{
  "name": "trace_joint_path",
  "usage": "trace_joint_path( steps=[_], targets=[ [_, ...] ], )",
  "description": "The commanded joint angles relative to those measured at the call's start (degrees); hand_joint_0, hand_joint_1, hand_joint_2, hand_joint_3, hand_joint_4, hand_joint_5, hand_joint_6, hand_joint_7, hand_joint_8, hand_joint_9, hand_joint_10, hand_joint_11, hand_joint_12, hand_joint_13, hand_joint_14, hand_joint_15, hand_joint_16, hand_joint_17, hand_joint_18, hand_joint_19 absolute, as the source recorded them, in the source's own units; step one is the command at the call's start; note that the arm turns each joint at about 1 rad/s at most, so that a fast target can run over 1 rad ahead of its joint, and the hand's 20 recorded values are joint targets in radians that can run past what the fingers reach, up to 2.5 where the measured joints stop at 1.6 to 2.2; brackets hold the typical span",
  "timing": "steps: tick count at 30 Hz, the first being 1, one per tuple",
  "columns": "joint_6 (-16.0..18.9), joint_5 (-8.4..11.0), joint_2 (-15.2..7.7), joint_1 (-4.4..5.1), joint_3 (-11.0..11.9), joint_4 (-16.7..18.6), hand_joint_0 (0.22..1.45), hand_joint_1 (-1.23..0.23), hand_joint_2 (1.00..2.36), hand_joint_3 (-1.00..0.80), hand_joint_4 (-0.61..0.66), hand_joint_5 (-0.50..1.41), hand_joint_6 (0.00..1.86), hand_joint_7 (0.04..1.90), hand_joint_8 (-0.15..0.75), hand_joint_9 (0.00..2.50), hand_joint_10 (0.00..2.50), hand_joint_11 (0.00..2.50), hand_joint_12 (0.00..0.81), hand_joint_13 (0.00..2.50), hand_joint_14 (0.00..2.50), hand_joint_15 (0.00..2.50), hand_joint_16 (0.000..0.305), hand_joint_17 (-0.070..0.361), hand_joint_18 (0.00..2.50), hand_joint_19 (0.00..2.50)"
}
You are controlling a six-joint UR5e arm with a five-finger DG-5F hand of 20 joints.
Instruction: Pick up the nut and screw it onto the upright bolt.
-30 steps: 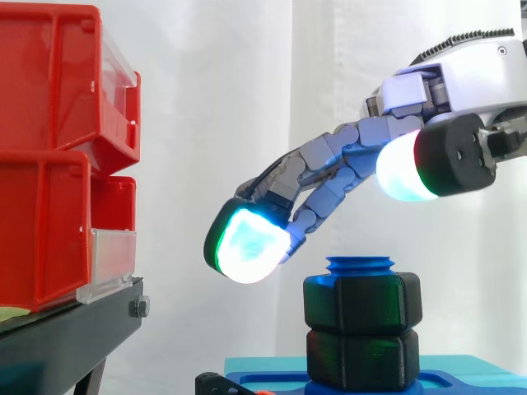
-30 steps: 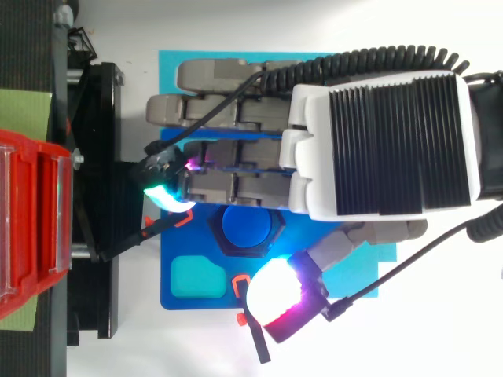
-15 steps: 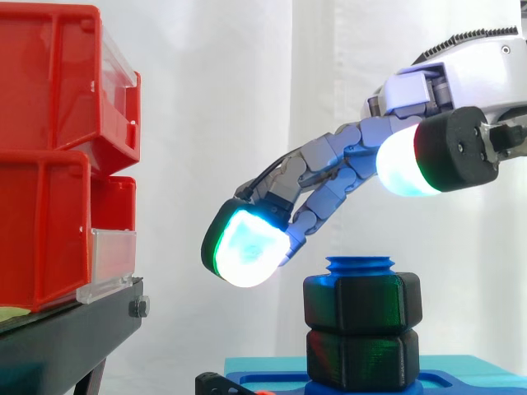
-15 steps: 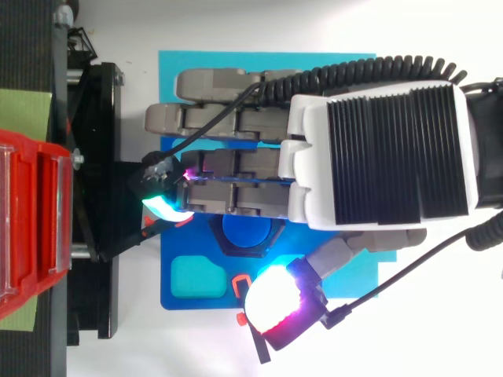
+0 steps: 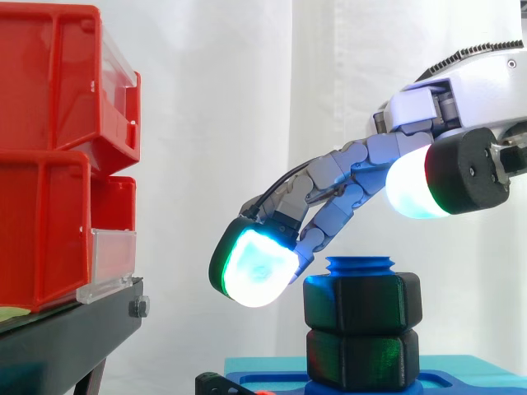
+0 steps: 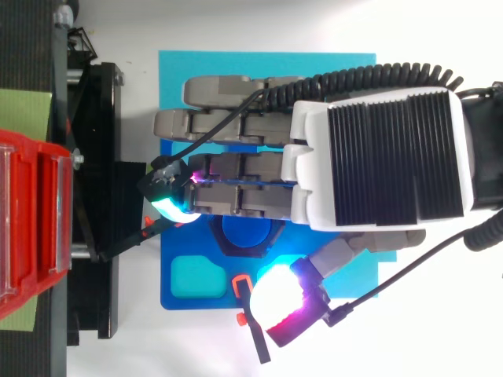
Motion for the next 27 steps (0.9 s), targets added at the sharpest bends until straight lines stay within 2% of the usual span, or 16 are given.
trace_joint_path(
  steps=[1,16,27],
  targets=[
    [0.0,0.0,0.0,-0.08,-0.1,0.0,0.48,-0.14,1.0,-0.5,0.23,-0.13,0.5,0.85,0.188,0.14,0.0,0.0,0.274,0.0,0.0,0.0,0.033,0.074,0.0,0.0],
    [-0.1,0.0,0.0,-0.52,-0.1,-0.7,0.49,-0.18,1.0,-0.5,0.27,-0.08,0.5,1.03,0.211,0.28,0.0,0.0,0.265,0.05,0.0,0.0,0.03,0.068,0.0,0.0],
    [-0.2,-0.09,-0.1,-0.7,-0.1,-1.4,0.5,-0.22,1.0,-0.5,0.24,-0.05,0.5,1.18,0.227,0.4,0.0,0.0,0.252,0.15,0.0,0.0,0.027,0.061,0.0,0.0]
  ],
)
